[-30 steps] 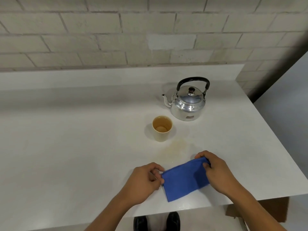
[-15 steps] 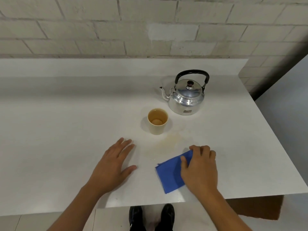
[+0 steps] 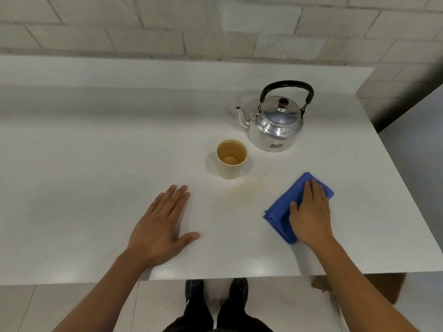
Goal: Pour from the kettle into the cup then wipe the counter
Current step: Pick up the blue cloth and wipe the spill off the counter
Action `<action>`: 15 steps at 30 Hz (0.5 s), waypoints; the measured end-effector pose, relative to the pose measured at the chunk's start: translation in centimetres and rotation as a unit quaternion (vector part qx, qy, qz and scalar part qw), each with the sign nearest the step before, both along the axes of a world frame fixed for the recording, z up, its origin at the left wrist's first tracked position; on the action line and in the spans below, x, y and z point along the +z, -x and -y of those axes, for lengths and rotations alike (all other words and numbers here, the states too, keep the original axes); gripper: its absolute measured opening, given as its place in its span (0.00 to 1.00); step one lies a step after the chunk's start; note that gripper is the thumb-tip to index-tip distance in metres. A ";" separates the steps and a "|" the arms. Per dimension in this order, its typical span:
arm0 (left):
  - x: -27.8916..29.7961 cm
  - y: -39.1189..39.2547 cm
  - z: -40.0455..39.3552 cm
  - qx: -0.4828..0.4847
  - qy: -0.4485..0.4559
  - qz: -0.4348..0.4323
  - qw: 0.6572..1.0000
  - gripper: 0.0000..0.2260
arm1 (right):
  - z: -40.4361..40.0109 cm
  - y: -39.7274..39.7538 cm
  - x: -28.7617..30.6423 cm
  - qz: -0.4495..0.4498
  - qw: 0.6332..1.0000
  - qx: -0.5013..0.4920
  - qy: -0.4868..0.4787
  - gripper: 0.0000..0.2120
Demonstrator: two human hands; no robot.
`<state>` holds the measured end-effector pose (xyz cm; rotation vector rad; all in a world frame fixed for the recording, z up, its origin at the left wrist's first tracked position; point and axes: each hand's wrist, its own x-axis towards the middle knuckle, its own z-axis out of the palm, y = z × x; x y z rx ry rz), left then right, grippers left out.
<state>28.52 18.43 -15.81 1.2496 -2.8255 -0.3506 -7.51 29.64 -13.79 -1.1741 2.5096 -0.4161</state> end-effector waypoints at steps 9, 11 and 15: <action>0.5 0.1 0.0 -0.008 -0.010 0.003 1.000 0.53 | 4.6 -4.5 -1.1 -0.047 0.971 0.223 0.071 0.25; 0.5 0.1 0.0 -0.009 -0.009 0.000 1.000 0.53 | 2.8 -5.3 -1.2 -0.041 0.958 0.271 0.081 0.25; 0.5 0.0 0.0 -0.010 -0.009 -0.005 1.000 0.53 | -1.9 -4.0 -1.3 -0.009 0.926 0.370 0.078 0.25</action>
